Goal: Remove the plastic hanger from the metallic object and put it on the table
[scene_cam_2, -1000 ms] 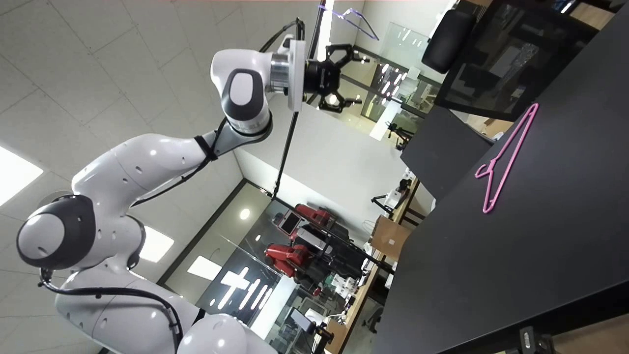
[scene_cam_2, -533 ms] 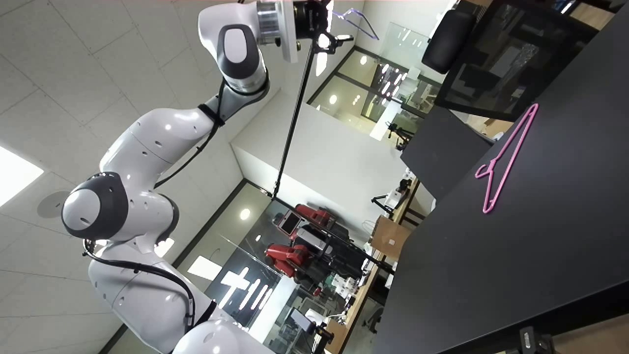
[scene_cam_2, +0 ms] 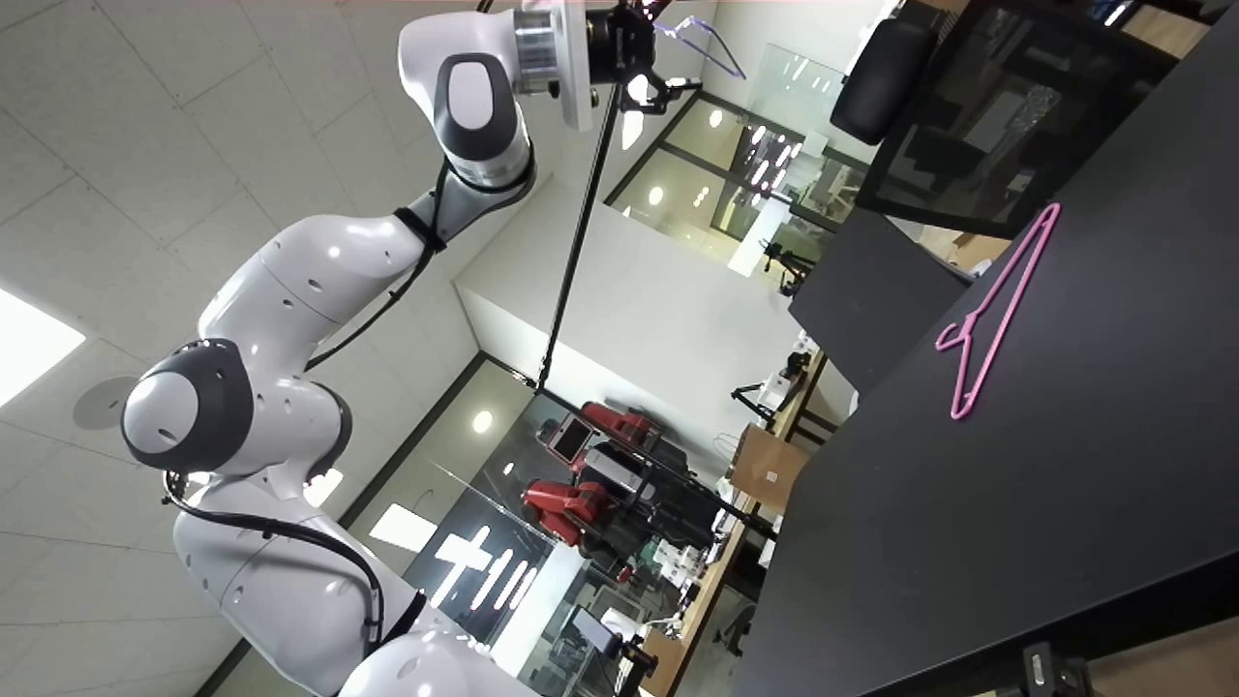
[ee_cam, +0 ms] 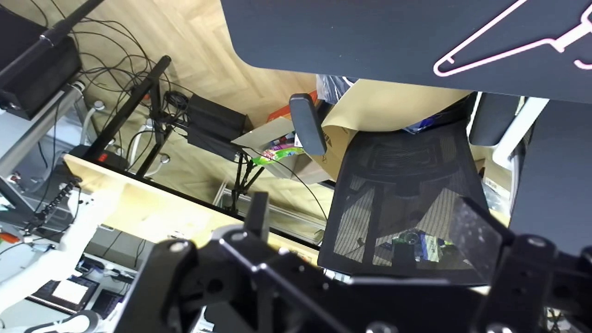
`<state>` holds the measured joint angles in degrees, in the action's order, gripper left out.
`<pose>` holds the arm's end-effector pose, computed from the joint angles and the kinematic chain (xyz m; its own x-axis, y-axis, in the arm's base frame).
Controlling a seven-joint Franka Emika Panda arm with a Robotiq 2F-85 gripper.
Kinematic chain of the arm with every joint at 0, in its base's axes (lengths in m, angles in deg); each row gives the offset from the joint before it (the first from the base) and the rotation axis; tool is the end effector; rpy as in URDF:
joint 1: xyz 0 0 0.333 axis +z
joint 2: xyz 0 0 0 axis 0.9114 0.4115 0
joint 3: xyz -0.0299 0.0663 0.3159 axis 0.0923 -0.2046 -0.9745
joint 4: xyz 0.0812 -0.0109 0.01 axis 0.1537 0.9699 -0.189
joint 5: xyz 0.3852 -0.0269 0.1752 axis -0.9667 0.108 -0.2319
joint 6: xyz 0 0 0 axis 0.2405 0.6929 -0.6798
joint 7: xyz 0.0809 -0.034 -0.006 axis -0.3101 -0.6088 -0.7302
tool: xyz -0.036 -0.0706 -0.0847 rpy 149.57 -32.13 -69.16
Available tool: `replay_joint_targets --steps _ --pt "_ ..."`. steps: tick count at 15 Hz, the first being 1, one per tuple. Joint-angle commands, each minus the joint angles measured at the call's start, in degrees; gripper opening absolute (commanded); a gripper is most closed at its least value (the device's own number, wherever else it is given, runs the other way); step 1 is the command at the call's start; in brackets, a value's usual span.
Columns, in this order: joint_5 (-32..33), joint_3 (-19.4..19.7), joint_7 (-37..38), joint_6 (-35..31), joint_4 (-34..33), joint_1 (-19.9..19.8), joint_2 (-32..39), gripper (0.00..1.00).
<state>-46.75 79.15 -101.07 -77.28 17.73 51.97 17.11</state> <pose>0.5480 -0.3824 0.5869 0.8116 0.1064 0.5745 -0.0712 -0.9580 0.2779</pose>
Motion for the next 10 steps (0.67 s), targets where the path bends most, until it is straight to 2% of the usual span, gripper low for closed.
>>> replay_joint_targets --steps 1,5,10 --pt "0.4 -2.3 0.4 0.1 -0.1 -2.2 -0.1 1.0" --pt "0.4 -2.4 0.4 0.1 0.0 -2.3 -0.1 1.0" --pt "-15.2 -6.7 -6.5 -3.8 -11.5 -4.4 6.3 1.0"
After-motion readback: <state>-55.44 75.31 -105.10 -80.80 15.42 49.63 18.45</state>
